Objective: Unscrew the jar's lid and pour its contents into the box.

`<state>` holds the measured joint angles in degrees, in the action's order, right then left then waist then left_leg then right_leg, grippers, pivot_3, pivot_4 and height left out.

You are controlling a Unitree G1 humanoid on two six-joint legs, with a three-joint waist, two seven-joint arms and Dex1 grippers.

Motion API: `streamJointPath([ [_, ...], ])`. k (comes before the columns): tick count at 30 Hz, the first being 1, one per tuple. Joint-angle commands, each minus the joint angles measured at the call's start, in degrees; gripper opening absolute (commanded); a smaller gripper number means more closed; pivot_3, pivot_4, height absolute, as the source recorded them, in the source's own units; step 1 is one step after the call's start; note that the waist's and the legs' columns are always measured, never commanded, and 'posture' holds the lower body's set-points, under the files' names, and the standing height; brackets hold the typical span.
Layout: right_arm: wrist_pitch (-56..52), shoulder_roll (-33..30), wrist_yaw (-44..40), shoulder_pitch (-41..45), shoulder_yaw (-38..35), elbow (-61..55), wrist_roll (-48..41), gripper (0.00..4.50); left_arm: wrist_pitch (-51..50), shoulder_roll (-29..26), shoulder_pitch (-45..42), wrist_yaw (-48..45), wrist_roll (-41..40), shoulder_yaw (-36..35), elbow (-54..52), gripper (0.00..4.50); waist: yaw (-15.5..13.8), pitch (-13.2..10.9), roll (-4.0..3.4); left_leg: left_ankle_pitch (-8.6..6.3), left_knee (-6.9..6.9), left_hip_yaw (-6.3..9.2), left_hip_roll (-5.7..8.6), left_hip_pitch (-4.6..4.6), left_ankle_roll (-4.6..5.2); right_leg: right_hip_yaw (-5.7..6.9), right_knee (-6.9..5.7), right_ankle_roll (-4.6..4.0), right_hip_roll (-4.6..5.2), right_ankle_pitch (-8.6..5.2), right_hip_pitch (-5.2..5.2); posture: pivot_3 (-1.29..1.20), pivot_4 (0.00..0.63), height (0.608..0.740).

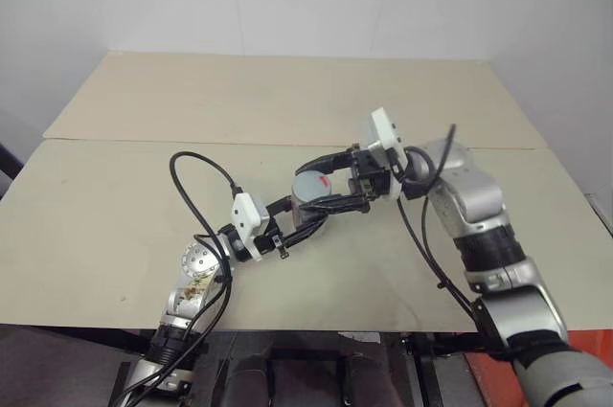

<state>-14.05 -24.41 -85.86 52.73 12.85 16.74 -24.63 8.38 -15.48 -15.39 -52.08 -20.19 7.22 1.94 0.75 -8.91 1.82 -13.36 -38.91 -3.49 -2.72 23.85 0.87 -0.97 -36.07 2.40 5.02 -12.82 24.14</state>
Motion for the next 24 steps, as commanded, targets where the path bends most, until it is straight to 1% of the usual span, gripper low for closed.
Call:
streamJointPath([
  [1,5.72,0.52,-6.51,4.45,3.48,7.81,-0.22,2.78,0.39,0.47,-0.49,-0.07,-0.61,0.41,-3.94,2.09,0.00,0.00,0.00,0.00,0.00,0.00,0.00,0.00,0.00,0.00,-0.01,0.00,0.00,0.00,0.00,0.00,0.150,0.740],
  [6,11.73,0.88,-6.64,7.21,5.71,13.79,-2.16,2.78,0.31,0.57,-0.23,-0.04,-0.45,0.80,-4.06,2.09,-0.10,0.00,-0.01,0.00,0.01,-0.01,-0.01,0.00,0.00,0.00,-0.01,-0.01,0.01,0.00,0.02,0.00,0.150,0.740],
  [10,12.75,0.33,-6.64,7.47,6.23,14.81,-3.23,2.78,0.40,0.73,0.02,0.05,-0.30,0.77,-4.08,2.09,-0.12,-0.01,-0.01,0.00,0.01,-0.02,0.00,0.01,0.00,0.00,-0.01,-0.01,0.05,0.00,0.02,0.00,0.150,0.740],
  [12,13.09,0.35,-6.64,7.33,5.10,15.13,-4.00,3.51,0.52,0.88,-0.04,-0.02,-0.35,0.70,-3.77,2.09,-0.10,-0.01,-0.01,0.00,0.01,-0.02,0.00,0.01,0.00,0.01,-0.02,-0.01,0.05,0.00,0.02,0.00,0.150,0.740],
  [13,13.60,0.27,-6.64,7.14,4.50,15.08,-4.29,3.75,0.62,0.96,-0.06,-0.09,-0.35,0.69,-3.59,2.09,-0.11,-0.01,-0.01,0.00,0.01,-0.02,0.00,0.01,0.00,0.01,-0.03,-0.01,0.04,0.00,0.02,0.00,0.150,0.740],
  [15,13.72,0.81,-6.61,6.66,1.53,14.91,-4.78,4.37,0.83,1.15,-0.14,-0.20,-0.27,0.66,-3.21,2.09,-0.12,-0.01,-0.02,0.00,0.00,-0.02,0.00,0.00,0.00,0.00,-0.03,-0.01,0.05,0.01,0.02,0.00,0.150,0.740],
  [16,13.40,0.88,-6.54,6.48,0.30,14.56,-4.98,4.48,0.91,1.28,-0.21,-0.21,-0.18,0.64,-3.08,2.09,-0.11,-0.01,-0.02,0.00,0.00,-0.02,0.00,0.00,0.00,0.00,-0.03,-0.01,0.05,0.01,0.02,0.00,0.150,0.740],
  [21,11.53,-2.13,-6.64,4.22,-2.82,8.51,-5.92,4.48,1.03,1.50,-0.49,-0.33,-0.24,0.43,-2.51,2.09,-0.22,-0.01,-0.02,0.00,0.01,-0.02,0.00,0.01,0.00,0.01,-0.03,-0.01,0.06,0.00,0.02,0.00,0.150,0.740],
  [24,11.03,-3.93,-5.08,2.03,-4.40,4.59,-5.05,4.48,1.18,1.41,-0.54,-0.48,-0.25,0.23,-2.23,2.09,-0.31,-0.01,-0.02,0.00,0.00,-0.02,0.02,0.02,0.00,0.01,-0.01,-0.01,0.07,0.01,0.02,0.00,0.150,0.740],
])
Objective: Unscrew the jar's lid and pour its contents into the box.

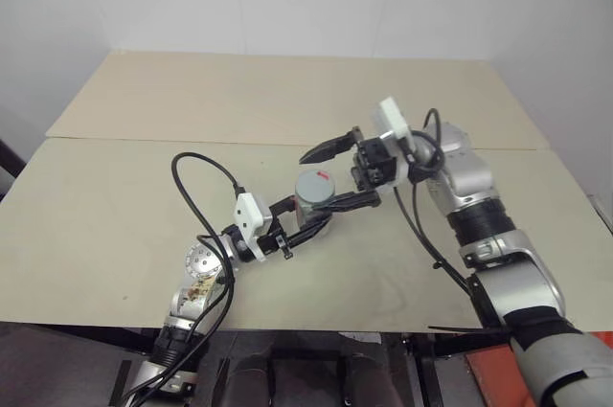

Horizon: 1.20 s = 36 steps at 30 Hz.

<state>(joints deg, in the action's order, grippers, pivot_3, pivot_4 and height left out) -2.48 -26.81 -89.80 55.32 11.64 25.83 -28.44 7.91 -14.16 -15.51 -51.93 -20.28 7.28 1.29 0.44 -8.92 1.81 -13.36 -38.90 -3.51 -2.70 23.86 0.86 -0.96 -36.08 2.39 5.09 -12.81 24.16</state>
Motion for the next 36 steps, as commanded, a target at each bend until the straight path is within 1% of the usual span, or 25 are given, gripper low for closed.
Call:
streamJointPath([
  [1,-0.98,-2.13,-0.33,-1.39,-3.70,-5.83,-0.96,4.48,1.68,0.06,-0.46,-0.69,-0.16,0.08,-1.50,2.09,0.00,0.00,0.00,0.00,0.00,0.00,0.00,0.00,0.00,0.00,-0.01,0.00,-0.01,0.00,0.00,0.00,0.150,0.740],
  [3,-2.22,-2.88,1.58,-3.02,-4.78,-8.45,-0.77,4.48,1.79,0.08,-0.55,-0.66,-0.09,-0.13,-1.25,2.09,0.00,0.00,0.00,0.00,0.00,0.01,-0.01,0.00,0.00,0.00,-0.01,0.00,-0.02,0.00,0.00,0.00,0.150,0.740],
  [6,-4.35,-3.27,7.11,-6.38,-6.92,-14.05,-0.77,4.48,2.03,0.13,-0.70,-0.48,0.03,-0.31,-0.74,2.09,0.09,0.00,0.00,0.00,0.00,0.01,-0.01,-0.01,0.00,0.00,-0.02,0.00,-0.02,0.00,0.00,0.00,0.150,0.740],
  [11,-9.14,-3.62,16.61,-13.21,-8.96,-26.97,-1.15,4.48,2.22,0.40,-0.86,-0.21,0.20,-0.25,0.05,2.09,0.01,0.00,0.00,0.00,0.00,0.01,-0.01,-0.01,0.00,0.00,-0.02,0.00,-0.01,0.00,0.01,0.00,0.150,0.740],
  [13,-12.25,-2.72,21.95,-15.51,-9.77,-32.36,-1.99,4.48,2.38,0.43,-0.89,-0.01,0.54,-0.22,0.50,2.09,-0.03,0.00,0.00,0.00,-0.01,0.01,-0.01,-0.01,0.00,0.00,-0.02,0.00,-0.01,0.00,0.00,0.00,0.150,0.740],
  [16,-16.56,0.31,32.56,-18.19,-9.33,-39.98,-0.17,4.48,2.72,0.72,-1.28,0.42,1.22,-0.17,1.35,2.09,0.09,0.00,0.00,0.00,-0.01,0.01,-0.01,-0.01,0.00,-0.01,-0.04,0.00,-0.01,0.00,0.01,0.00,0.150,0.740],
  [19,-19.55,2.13,38.19,-19.73,-8.37,-43.45,0.83,4.48,2.83,0.99,-1.71,0.43,1.40,-0.13,1.85,2.09,0.13,0.00,0.00,0.00,-0.01,0.02,-0.01,-0.01,-0.01,-0.01,-0.06,0.00,-0.02,0.00,0.02,0.00,0.150,0.740],
  [28,-21.53,2.75,42.01,-22.50,-4.46,-47.49,2.36,4.48,3.30,1.15,-2.51,-0.07,1.89,-0.15,3.22,2.09,-0.23,0.00,0.00,0.00,-0.02,0.02,0.01,-0.01,0.00,0.00,-0.01,0.00,-0.02,0.00,-0.01,0.00,0.150,0.740],
  [36,-21.15,3.16,44.02,-22.01,-3.76,-44.76,5.16,4.48,3.52,1.34,-2.55,-0.05,1.69,-0.28,2.75,2.09,-0.21,0.00,0.00,0.00,-0.02,0.03,0.02,-0.01,0.00,0.00,-0.01,0.01,-0.02,0.00,-0.01,0.00,0.150,0.740],
])
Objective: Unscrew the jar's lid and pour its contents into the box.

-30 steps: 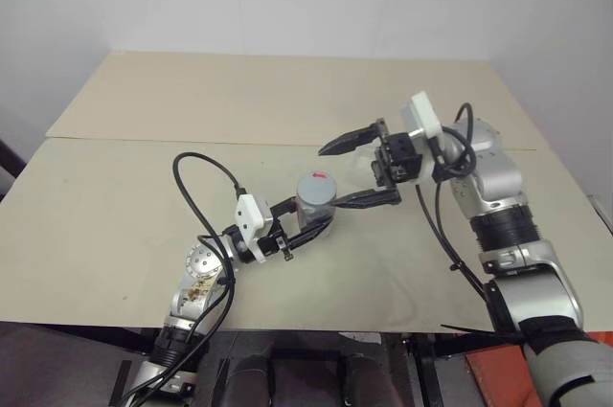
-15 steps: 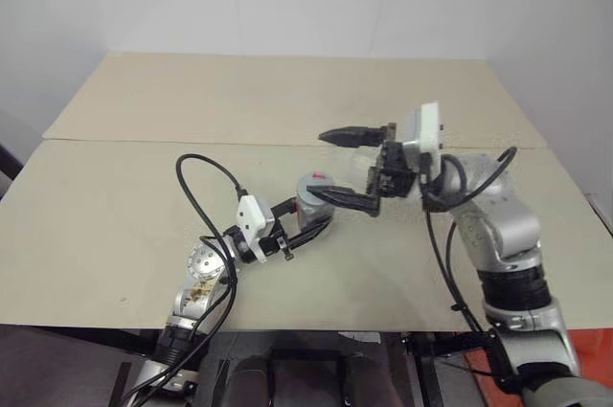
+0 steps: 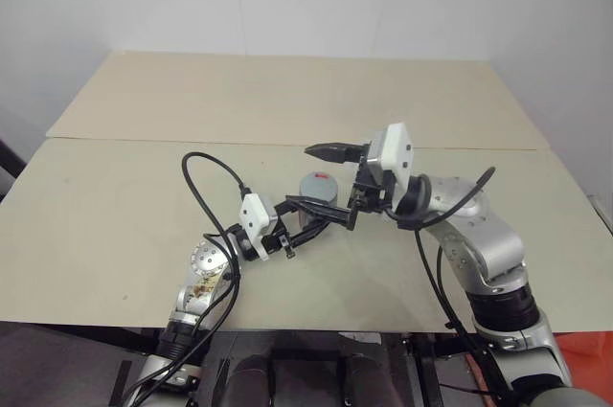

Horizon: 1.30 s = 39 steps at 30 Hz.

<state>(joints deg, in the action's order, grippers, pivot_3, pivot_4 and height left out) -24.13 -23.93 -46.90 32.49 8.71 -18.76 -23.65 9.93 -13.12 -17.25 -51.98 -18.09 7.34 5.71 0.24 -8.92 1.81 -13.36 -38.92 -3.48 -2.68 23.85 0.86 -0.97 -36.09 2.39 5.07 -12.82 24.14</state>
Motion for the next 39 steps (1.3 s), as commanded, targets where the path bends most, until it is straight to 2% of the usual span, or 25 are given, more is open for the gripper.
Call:
streamJointPath([
  [1,0.52,0.20,1.18,0.89,-0.97,0.22,0.53,4.48,1.56,0.34,-0.77,0.00,-0.54,-0.37,-1.62,2.09,0.00,0.00,0.00,0.00,0.00,0.00,0.00,0.00,0.00,0.00,0.00,0.00,0.00,0.00,0.00,0.00,0.150,0.740],
  [35,2.28,-8.65,-1.90,-4.51,-7.85,0.93,-0.41,4.48,3.64,0.04,-1.48,-1.28,-0.88,-2.65,1.41,2.09,-0.12,0.00,0.01,0.00,0.00,0.00,0.00,0.00,0.00,0.00,0.02,0.00,0.00,0.00,-0.02,0.00,0.150,0.740],
  [39,2.22,-10.84,-4.26,-5.80,-8.28,0.34,-1.08,4.48,3.79,0.09,-1.59,-1.50,-0.68,-2.61,1.73,2.09,-0.15,-0.01,0.01,0.00,0.00,0.00,0.01,0.00,0.00,0.00,0.02,0.00,0.00,0.00,-0.01,0.00,0.150,0.740],
])
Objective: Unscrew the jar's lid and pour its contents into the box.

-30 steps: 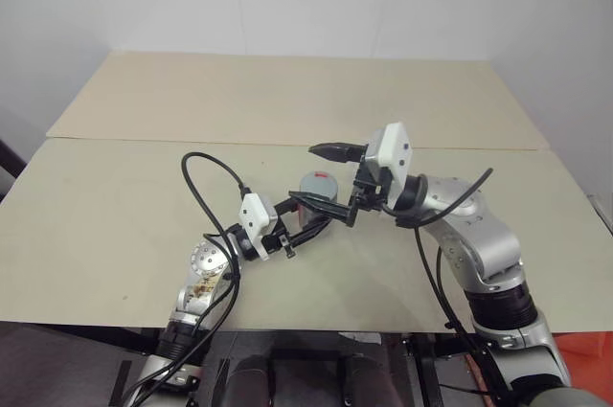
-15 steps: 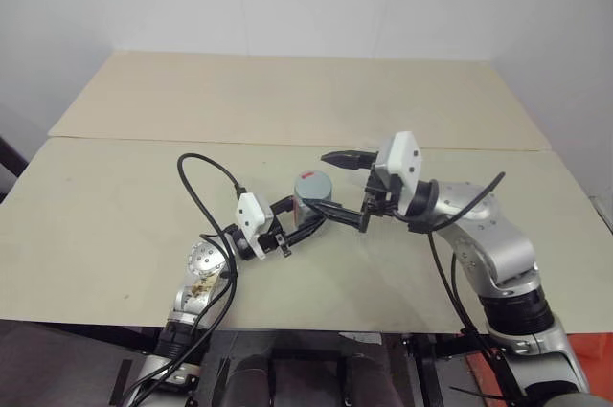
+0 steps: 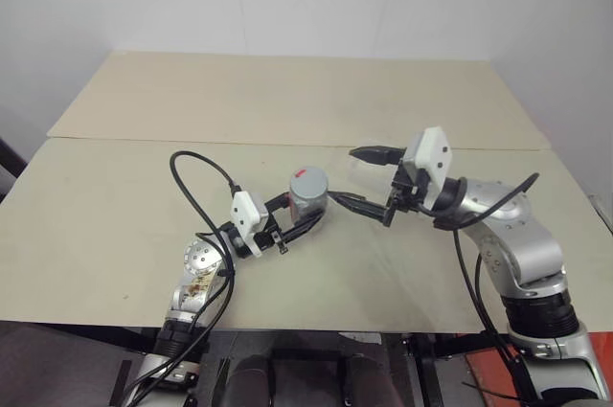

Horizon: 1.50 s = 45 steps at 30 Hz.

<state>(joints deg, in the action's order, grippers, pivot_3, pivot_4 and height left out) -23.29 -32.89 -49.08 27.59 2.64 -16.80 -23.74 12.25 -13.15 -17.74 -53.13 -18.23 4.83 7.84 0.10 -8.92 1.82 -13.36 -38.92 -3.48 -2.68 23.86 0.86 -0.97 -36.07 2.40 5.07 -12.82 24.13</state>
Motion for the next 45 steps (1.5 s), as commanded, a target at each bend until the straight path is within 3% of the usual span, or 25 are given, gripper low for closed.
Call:
streamJointPath([
  [1,1.30,-2.65,-3.15,-1.47,-2.29,-2.39,-1.56,4.48,1.57,0.15,-1.18,-0.36,-0.45,-0.10,-0.20,2.09,-0.05,0.00,0.00,0.00,0.00,0.00,0.00,0.00,0.00,0.00,0.01,0.00,0.00,0.00,-0.01,0.00,0.150,0.740],
  [5,-0.31,-3.80,-5.50,-3.13,-2.38,-7.34,-5.30,4.48,2.30,0.43,-1.83,-0.14,0.13,-0.03,0.75,2.09,-0.26,0.00,0.01,0.00,0.00,0.00,0.01,0.00,0.00,0.00,0.02,0.00,0.01,0.00,-0.02,0.00,0.150,0.740],
  [11,-4.19,2.73,2.46,0.34,1.33,-10.74,-4.96,4.48,3.19,0.71,-2.04,0.08,0.44,0.21,1.07,2.09,0.28,0.00,0.01,0.00,-0.01,0.04,-0.03,-0.02,0.00,-0.01,-0.03,0.00,-0.05,0.00,-0.01,0.00,0.150,0.740],
  [23,-4.80,10.49,9.28,4.62,6.98,-6.29,0.11,4.48,3.90,1.58,-1.45,1.22,0.94,1.25,0.41,2.09,-0.12,0.00,0.01,0.00,-0.03,0.03,-0.01,0.01,0.00,0.01,-0.02,0.00,-0.02,0.01,0.00,0.00,0.150,0.740],
  [45,-3.57,4.05,7.56,0.03,1.35,-6.60,-0.25,4.48,4.36,0.93,-1.85,0.76,0.33,0.67,1.49,2.09,-0.06,0.00,0.01,0.00,-0.02,0.02,-0.01,0.01,0.00,0.00,0.00,0.00,-0.02,0.01,0.00,0.00,0.150,0.740],
])
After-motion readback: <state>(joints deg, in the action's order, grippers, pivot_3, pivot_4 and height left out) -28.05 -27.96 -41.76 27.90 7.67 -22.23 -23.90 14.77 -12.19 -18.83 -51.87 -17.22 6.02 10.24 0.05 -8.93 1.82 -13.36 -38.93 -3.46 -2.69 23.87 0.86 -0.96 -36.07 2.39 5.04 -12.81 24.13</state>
